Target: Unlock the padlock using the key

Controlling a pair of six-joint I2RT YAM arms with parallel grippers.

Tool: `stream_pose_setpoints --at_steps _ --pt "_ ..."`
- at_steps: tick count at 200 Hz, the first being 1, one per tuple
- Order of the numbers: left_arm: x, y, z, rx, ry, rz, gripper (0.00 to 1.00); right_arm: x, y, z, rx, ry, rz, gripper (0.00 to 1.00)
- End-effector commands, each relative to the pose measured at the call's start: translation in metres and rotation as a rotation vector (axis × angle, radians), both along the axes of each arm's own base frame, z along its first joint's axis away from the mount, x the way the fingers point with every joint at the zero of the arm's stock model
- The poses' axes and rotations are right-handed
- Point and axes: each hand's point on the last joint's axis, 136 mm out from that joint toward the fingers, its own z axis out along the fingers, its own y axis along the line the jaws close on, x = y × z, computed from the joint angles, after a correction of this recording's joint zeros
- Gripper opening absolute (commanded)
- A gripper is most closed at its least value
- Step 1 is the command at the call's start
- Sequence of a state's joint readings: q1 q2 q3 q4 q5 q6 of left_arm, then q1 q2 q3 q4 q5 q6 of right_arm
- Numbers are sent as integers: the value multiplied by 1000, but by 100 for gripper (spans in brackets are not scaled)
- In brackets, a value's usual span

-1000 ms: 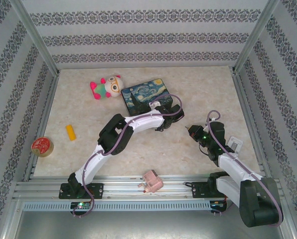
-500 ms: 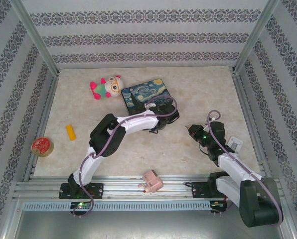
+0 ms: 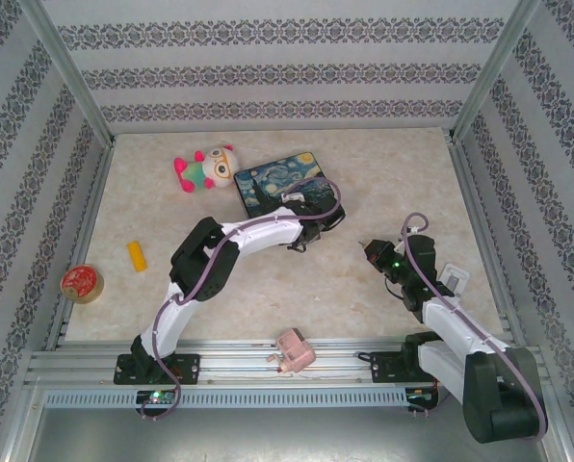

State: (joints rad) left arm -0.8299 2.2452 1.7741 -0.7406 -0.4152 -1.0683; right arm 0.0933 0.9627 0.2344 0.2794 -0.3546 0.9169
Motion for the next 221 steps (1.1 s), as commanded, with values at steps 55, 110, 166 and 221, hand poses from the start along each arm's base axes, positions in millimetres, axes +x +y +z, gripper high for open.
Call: stream_pose_setpoints --at_steps 55,110,166,221 --pt "-6 1 -17 36 90 -40 54 2 -9 5 -5 -18 -44 0" --pt "-8 3 -23 49 102 -40 45 2 -10 4 -8 -17 -51 0" --pt "-8 2 -27 53 112 -44 33 2 -11 5 -11 -22 -58 0" --pt "-5 -21 -17 -57 107 -111 16 -1 -9 7 -23 -44 -32 0"
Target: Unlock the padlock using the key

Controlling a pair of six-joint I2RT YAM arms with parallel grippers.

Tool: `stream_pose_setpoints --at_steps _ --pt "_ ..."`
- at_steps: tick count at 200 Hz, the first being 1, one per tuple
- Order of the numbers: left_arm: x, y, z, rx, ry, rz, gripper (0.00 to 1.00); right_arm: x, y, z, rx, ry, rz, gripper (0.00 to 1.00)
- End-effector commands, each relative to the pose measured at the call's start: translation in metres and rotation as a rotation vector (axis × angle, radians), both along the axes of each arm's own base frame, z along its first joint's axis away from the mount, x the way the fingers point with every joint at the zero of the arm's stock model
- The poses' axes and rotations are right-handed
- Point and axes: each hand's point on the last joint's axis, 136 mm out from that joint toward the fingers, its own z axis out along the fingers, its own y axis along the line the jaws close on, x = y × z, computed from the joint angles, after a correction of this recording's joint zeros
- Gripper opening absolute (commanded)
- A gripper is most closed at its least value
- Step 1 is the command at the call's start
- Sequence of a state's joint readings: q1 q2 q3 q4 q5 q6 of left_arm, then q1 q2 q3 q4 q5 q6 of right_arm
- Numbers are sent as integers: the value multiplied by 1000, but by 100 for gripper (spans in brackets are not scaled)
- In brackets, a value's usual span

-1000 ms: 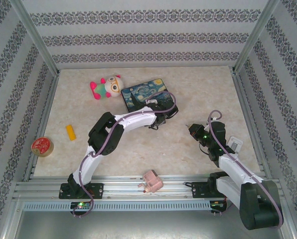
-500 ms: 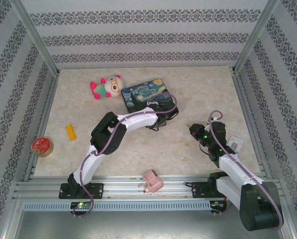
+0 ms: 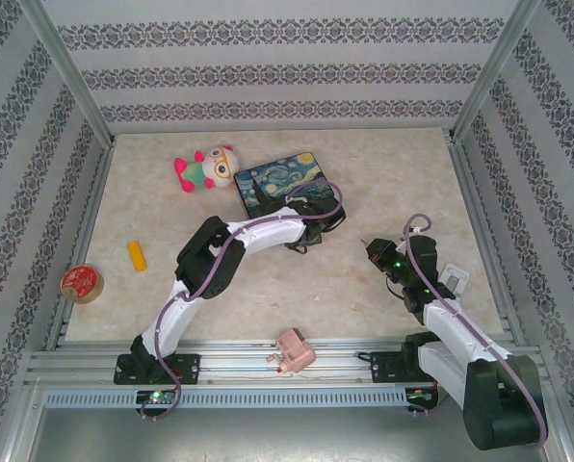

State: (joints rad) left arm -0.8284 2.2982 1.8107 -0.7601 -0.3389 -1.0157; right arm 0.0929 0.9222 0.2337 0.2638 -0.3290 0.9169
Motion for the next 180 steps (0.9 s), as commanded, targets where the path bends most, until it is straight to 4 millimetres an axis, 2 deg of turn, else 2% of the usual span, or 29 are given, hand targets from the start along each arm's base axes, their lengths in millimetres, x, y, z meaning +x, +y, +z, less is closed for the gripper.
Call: stream_pose_setpoints --at_steps 1,32,80,83,93,143,180 --pt "1 -12 3 -63 24 -46 16 -2 -4 0 -13 -19 -7 0" --pt "-3 -35 18 -212 37 -67 16 -7 2 9 -42 -100 58 0" --pt "-16 -72 30 -526 79 -3 16 -19 5 8 -60 -173 89 0" --pt "-16 -74 30 -545 82 0 12 -19 6 8 -57 -176 92 0" --pt "-18 -80 32 -600 87 16 11 -21 8 8 -48 -189 103 0" --pt "-23 -82 37 -720 110 108 11 -21 20 12 -59 -243 138 0" --pt "-24 -85 34 -812 141 167 11 -22 26 6 -109 -263 121 0"
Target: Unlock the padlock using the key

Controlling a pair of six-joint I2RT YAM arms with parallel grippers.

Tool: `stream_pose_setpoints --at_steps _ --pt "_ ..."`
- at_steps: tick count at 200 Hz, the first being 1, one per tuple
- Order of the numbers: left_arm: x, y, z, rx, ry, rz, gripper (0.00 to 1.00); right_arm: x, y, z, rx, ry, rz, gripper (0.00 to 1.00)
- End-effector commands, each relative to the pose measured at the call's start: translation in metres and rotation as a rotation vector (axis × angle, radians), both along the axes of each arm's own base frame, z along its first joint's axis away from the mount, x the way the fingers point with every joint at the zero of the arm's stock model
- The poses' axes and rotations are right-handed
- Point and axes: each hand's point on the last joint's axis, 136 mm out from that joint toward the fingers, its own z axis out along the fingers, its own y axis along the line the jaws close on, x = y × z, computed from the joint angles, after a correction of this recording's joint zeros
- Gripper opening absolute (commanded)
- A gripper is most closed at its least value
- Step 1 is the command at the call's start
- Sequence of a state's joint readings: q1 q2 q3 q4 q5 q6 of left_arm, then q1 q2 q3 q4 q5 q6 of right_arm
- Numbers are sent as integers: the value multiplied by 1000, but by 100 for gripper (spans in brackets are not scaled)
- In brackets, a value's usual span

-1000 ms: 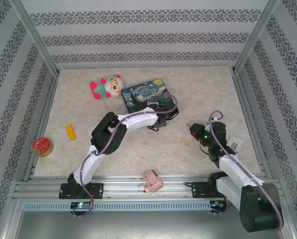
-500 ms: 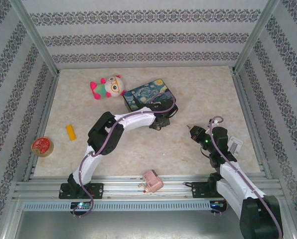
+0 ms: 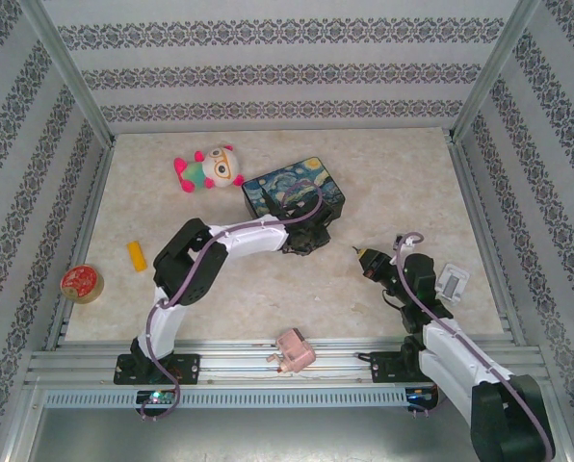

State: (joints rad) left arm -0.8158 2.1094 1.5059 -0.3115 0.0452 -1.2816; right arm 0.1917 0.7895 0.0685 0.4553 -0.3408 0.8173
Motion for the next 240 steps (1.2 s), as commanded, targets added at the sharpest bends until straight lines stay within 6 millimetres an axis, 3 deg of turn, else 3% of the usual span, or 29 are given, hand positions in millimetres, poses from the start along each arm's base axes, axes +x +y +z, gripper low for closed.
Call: stream_pose_setpoints --at_steps 1,54,138,240 --pt "-2 -25 14 -223 73 52 11 3 -1 1 -50 -68 -31 0" --pt "-2 -25 15 -271 84 84 11 4 7 -4 -112 -109 -38 0" --pt "3 -19 16 -316 68 134 12 32 27 -1 -130 -156 7 0" --pt "10 -18 14 -361 73 191 12 46 35 -6 -105 -161 37 0"
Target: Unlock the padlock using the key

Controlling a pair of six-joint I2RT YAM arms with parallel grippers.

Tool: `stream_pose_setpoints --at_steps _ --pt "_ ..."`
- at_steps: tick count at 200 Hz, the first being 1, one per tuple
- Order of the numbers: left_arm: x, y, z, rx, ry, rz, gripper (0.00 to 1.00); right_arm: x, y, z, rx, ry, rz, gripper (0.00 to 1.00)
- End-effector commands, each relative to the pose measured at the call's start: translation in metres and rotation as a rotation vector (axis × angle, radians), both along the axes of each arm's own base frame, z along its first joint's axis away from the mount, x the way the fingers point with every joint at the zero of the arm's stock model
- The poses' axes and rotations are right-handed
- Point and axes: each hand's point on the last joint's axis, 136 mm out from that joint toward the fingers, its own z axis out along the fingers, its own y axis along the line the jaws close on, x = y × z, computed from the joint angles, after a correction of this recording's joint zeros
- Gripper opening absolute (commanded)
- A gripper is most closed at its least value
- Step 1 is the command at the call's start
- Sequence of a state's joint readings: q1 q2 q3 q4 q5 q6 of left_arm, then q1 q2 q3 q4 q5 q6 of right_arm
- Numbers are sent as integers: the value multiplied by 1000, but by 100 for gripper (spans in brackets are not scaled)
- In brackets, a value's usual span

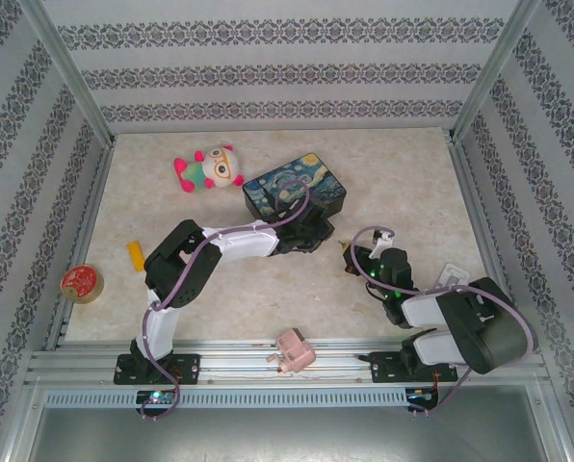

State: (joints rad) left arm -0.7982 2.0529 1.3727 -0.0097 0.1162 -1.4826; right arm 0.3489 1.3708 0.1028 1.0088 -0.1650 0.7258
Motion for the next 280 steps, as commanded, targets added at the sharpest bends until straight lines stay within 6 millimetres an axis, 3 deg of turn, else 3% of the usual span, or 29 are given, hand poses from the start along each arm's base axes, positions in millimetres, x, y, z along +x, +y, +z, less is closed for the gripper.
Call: stream_pose_setpoints --at_steps 1,77,202,226,245,259,280 --pt "-3 0 -11 -82 98 48 13 11 6 23 26 -93 22 0" --pt "-4 -2 -16 -107 131 73 13 17 14 27 102 -136 39 0" --pt "-5 -2 -17 -134 136 75 13 22 7 21 107 -125 -3 0" --pt "-4 5 -20 -110 124 76 25 20 -4 17 106 -109 -45 0" --pt "-1 16 -23 -48 96 94 61 20 -16 11 111 -80 -84 0" --pt "3 23 -22 -12 66 111 76 20 -21 5 117 -48 -94 0" --pt "13 32 -22 75 13 118 80 19 -22 1 122 -32 -92 0"
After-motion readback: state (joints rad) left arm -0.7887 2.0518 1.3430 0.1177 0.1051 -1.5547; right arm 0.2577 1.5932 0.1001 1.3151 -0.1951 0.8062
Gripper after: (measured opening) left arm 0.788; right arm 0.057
